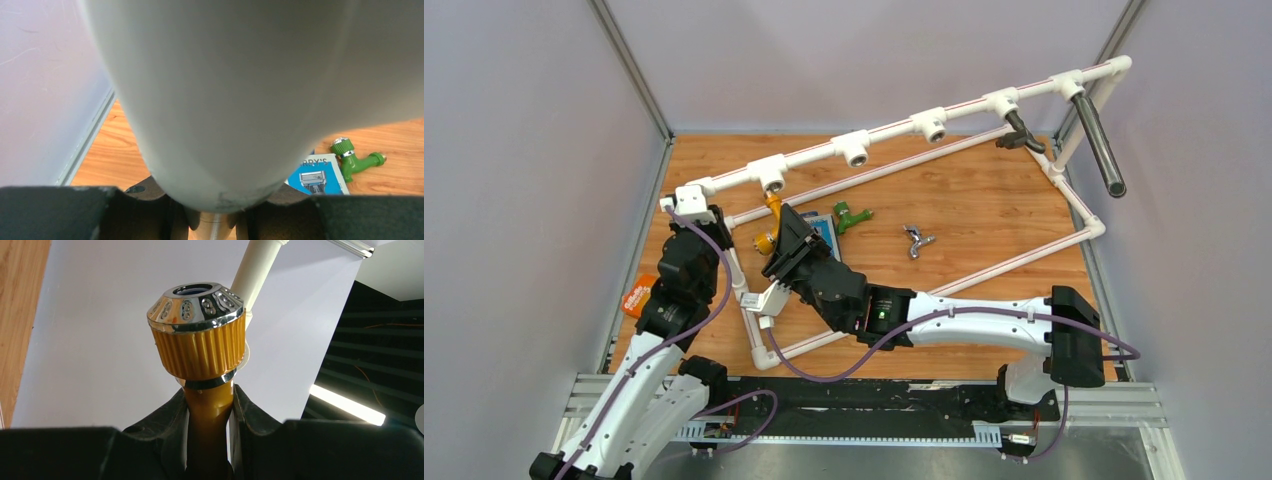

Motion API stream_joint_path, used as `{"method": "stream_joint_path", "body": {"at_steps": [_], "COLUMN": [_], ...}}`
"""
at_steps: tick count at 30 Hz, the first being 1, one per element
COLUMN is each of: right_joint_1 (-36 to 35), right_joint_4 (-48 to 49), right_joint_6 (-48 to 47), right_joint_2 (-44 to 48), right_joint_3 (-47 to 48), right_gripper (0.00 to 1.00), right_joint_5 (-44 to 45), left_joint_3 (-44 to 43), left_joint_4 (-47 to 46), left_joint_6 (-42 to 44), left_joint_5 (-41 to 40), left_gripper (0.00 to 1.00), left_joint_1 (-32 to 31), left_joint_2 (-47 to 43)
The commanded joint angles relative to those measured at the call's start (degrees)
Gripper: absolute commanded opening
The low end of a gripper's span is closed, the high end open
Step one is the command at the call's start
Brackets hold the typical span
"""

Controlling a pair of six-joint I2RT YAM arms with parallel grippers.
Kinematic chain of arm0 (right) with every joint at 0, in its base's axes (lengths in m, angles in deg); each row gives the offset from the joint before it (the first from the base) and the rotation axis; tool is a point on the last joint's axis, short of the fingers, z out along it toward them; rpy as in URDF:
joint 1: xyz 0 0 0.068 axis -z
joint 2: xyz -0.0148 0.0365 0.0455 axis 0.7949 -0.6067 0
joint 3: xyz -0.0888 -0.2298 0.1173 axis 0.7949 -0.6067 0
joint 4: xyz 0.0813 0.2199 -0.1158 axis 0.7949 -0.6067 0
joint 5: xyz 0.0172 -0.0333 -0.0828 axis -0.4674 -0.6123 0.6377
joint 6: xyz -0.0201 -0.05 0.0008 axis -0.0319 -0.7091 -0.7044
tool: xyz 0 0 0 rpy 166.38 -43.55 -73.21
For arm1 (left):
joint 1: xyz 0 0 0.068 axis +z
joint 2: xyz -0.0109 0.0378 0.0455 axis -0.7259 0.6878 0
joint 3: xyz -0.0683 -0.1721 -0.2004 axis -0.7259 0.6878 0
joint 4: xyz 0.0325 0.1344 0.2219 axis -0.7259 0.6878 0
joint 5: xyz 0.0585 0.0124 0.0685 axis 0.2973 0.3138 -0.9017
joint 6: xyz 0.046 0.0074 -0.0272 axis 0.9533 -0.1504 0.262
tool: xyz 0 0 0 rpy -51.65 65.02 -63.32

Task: Install the water faucets

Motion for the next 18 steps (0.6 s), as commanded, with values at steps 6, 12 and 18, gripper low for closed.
{"method": "stream_joint_path", "body": {"at_steps": [6,12,18], "right_joint_1": [0.1,0.0,-0.1], "right_joint_4": [0.1,0.1,1.1], "right_joint_6": [1.6,1.9,1.5], "right_joint_2": [1.8,2.7,3.4], "right_joint_3": [3.1,3.0,3.0], "right_gripper": [0.00,0.00,0.00], "right_joint_5": [3.4,4.0,4.2], "left_joint_3": [-0.4,-0.7,-0.7], "left_joint_4": [5.8,6.3,6.7], "left_joint_6": [-4.1,-4.1,-4.2], "left_joint_5": [-0.6,-1.7,-3.1], "left_gripper": [0.00,0.00,0.00], "left_joint_1": [-1.4,-1.3,-1.4], "left_joint_2": [0.0,0.6,0.9]}}
